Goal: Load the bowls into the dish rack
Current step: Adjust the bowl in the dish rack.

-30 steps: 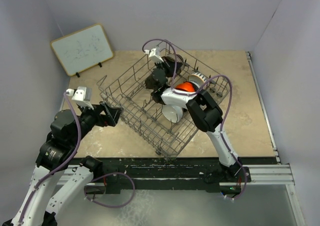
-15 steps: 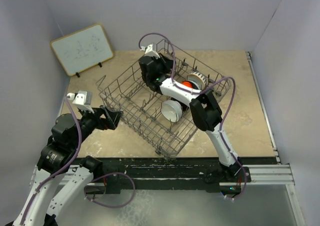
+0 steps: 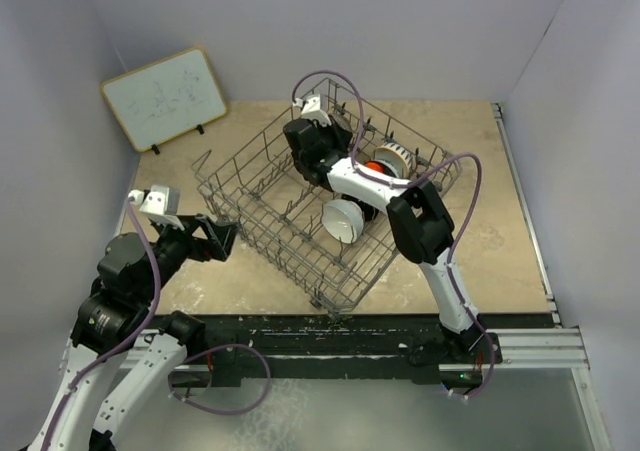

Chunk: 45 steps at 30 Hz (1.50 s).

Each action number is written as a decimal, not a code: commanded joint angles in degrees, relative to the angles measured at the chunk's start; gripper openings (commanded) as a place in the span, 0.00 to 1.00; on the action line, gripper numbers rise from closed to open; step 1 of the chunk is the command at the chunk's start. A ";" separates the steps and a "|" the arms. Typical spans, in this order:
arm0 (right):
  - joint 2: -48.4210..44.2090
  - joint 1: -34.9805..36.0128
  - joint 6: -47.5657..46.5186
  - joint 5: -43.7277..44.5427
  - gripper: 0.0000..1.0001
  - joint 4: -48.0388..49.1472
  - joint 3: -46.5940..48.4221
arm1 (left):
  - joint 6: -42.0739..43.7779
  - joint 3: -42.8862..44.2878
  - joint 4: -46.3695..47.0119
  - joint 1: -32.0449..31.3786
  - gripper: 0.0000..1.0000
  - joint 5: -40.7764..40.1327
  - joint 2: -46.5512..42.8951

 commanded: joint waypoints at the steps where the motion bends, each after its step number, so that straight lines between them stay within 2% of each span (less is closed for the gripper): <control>1: 1.31 1.30 0.54 -4.80 0.00 0.39 -5.54 | 0.68 0.29 0.71 0.11 0.96 -2.04 -2.42; 6: 0.60 2.14 0.09 -4.44 0.00 3.26 -9.19 | 0.60 -0.18 -0.29 0.10 0.96 -2.07 -3.15; 14: -0.50 2.70 -0.95 -2.29 0.00 8.56 -9.23 | 0.85 0.99 -0.75 0.15 0.96 -3.07 -3.01; 24: -3.52 2.70 -9.36 -2.03 0.00 16.17 -7.53 | -0.16 -0.02 0.67 0.12 0.96 -2.26 -2.53; 25: -3.54 2.70 -9.70 -1.88 0.10 16.51 -7.68 | -0.13 -0.12 0.72 0.07 0.96 -2.25 -2.44; 26: -3.61 2.71 -9.97 -1.72 0.25 16.89 -7.78 | -0.08 -0.20 0.85 0.12 0.95 -2.18 -2.22; 27: -3.82 2.71 -10.45 -1.54 0.34 17.51 -8.11 | -0.02 -0.28 0.89 0.12 0.95 -2.17 -2.14; 31: -5.75 2.75 -10.72 -2.62 0.50 19.29 -9.70 | 0.06 -0.22 0.73 0.09 0.95 -2.16 -1.45; 34: -7.54 2.70 -9.01 -5.39 0.65 16.81 -8.59 | -0.31 0.38 0.71 0.11 0.95 -2.16 -0.97; 36: -9.28 2.64 -6.64 -8.37 0.73 12.46 -7.16 | -0.61 1.10 0.64 0.14 0.95 -2.08 -0.50; 41: -17.11 2.19 0.18 -15.22 0.86 2.91 -4.78 | -0.83 5.62 -0.94 0.14 0.97 -1.54 2.72; 45: -24.32 -0.75 7.70 -23.41 1.00 -6.37 -5.39 | -0.22 9.89 -2.86 0.10 0.99 -0.65 5.57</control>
